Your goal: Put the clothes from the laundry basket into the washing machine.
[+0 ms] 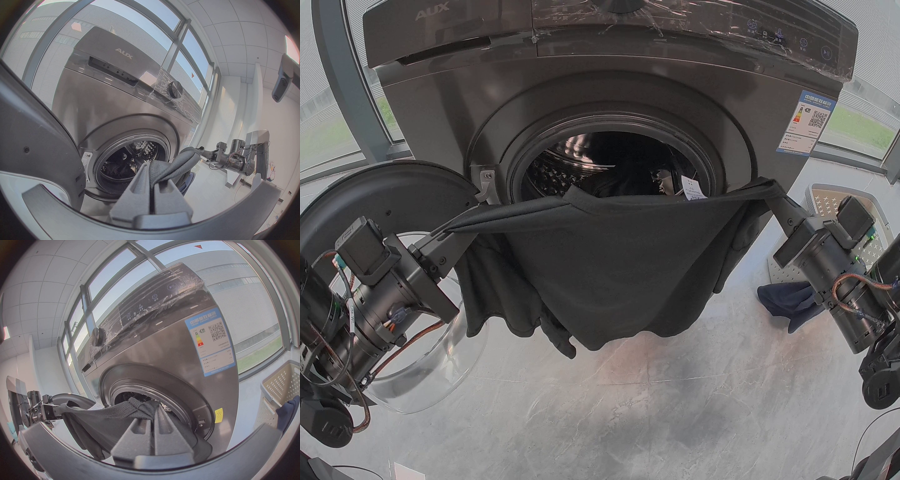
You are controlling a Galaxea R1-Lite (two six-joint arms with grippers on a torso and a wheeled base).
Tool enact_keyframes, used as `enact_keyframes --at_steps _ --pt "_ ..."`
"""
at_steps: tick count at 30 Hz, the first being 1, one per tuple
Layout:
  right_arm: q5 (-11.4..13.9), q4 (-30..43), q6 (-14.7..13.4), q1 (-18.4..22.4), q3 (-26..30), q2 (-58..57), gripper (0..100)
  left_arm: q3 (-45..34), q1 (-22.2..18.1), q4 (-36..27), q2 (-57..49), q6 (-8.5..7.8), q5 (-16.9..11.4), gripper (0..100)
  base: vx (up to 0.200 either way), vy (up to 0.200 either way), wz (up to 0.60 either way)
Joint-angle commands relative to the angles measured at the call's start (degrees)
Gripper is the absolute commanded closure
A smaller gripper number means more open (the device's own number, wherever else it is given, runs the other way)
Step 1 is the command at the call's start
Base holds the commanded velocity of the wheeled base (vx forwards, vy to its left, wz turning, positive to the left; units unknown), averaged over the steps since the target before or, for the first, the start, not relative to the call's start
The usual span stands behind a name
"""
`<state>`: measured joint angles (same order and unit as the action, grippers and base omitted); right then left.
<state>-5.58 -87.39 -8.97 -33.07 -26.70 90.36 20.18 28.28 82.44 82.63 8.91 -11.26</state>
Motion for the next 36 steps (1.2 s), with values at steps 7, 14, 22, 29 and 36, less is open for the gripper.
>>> enact_keyframes --at_steps 7,14,22,29,36 --pt "0.0 0.0 0.0 -0.1 0.3 -2.4 100 -0.4 0.2 0.0 0.5 -0.21 0.2 100 0.0 0.0 0.0" --pt "0.2 0.3 -1.0 -1.0 1.4 0.4 100 -0.9 5.7 -0.3 1.8 -0.21 0.2 100 0.0 0.0 0.0" --pt "0.1 -0.8 -5.7 -7.8 -1.1 13.5 100 2.8 8.7 4.5 11.2 -0.12 -0.3 100 0.0 0.0 0.0" --pt "0.1 -0.9 -5.4 -9.7 -2.3 17.4 0 10.3 10.6 6.2 16.1 -0.12 -0.5 100 0.0 0.0 0.0" --pt "0.7 -0.8 -4.4 -9.5 0.2 22.1 0 13.2 10.7 6.3 17.0 -0.12 -0.6 100 0.0 0.0 0.0"
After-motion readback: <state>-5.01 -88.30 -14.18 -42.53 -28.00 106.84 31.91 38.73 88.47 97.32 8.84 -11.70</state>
